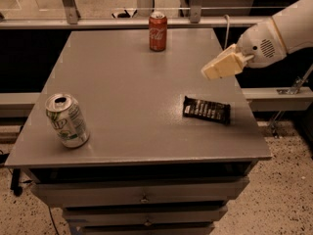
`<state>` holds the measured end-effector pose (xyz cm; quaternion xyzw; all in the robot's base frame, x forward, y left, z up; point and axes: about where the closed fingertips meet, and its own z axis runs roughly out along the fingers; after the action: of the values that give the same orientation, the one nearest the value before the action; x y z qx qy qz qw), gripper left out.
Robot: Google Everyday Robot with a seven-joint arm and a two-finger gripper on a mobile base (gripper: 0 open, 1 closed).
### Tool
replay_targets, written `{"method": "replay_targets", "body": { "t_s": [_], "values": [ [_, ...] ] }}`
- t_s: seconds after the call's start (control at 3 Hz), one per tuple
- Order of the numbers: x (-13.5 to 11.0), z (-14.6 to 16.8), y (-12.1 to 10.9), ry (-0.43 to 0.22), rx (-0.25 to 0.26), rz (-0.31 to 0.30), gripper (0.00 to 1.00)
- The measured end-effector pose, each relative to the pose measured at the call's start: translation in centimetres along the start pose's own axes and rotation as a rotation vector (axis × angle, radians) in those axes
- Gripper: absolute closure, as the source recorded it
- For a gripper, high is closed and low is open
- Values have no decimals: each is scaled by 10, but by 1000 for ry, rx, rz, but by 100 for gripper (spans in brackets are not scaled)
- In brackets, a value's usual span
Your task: Pick rxbar chocolate
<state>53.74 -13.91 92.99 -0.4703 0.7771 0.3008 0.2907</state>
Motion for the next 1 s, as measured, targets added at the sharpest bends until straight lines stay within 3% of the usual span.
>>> {"method": "replay_targets", "body": {
  "t_s": [0.33, 0.67, 1.0],
  "values": [
    [-7, -3, 2, -11, 3, -12, 100],
    [3, -5, 8, 18, 12, -45, 87],
    [23, -10, 16, 51, 34, -101, 62]
  ]
}}
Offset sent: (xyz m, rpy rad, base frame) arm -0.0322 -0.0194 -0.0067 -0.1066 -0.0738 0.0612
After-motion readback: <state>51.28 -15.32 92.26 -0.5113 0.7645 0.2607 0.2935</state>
